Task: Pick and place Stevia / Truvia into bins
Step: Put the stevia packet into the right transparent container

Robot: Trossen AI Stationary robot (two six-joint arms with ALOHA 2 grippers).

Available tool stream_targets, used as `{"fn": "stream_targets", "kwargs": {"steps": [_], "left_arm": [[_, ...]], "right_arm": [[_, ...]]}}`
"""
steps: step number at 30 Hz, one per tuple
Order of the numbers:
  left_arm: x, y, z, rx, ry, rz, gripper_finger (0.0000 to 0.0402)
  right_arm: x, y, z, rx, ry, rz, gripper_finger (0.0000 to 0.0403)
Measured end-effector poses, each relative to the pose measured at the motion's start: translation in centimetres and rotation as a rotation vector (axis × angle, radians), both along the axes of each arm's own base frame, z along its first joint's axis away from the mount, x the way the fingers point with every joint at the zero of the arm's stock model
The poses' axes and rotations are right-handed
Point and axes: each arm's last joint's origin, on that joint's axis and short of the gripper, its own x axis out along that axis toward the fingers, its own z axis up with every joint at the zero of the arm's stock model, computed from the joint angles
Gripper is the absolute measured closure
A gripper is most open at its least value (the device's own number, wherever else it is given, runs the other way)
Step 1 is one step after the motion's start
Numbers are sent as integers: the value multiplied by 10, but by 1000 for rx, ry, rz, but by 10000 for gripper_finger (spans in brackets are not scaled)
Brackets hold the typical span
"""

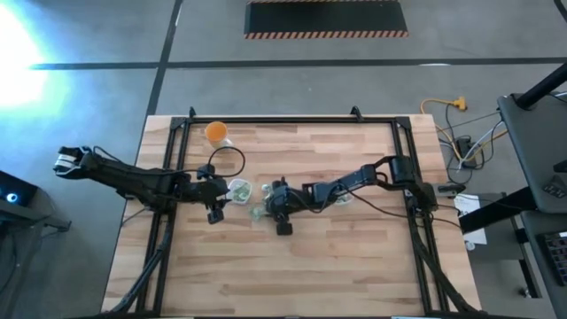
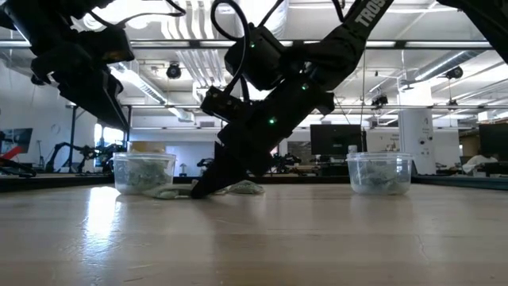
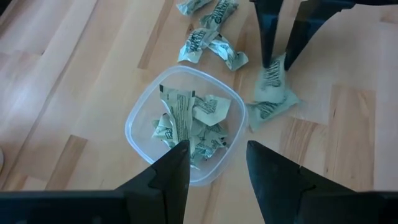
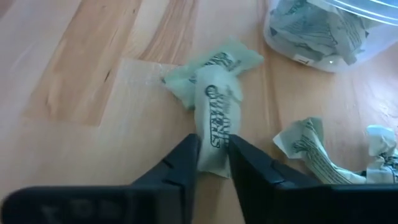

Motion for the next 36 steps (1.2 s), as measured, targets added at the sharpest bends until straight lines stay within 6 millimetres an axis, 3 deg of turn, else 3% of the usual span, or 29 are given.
{"fn": "stream_targets", "kwargs": {"steps": [6, 12, 19, 26, 36], "left_arm": [[0, 0, 0, -1, -4, 0, 260], [0, 0, 0, -1, -3, 1, 260], [0, 0, 0, -1, -6, 0, 260], [1, 0, 1, -2, -12, 0, 260], [2, 0, 2, 8, -25, 3, 260]], "right_arm": [[-1, 0, 3, -21, 0, 3, 386], [-7, -3, 16, -33, 35, -11, 389], [-25, -3, 52, -96, 87, -49, 389], [-63, -1, 90, -159, 120, -147, 389], [-145, -8, 116, -103, 68, -268, 390]]}}
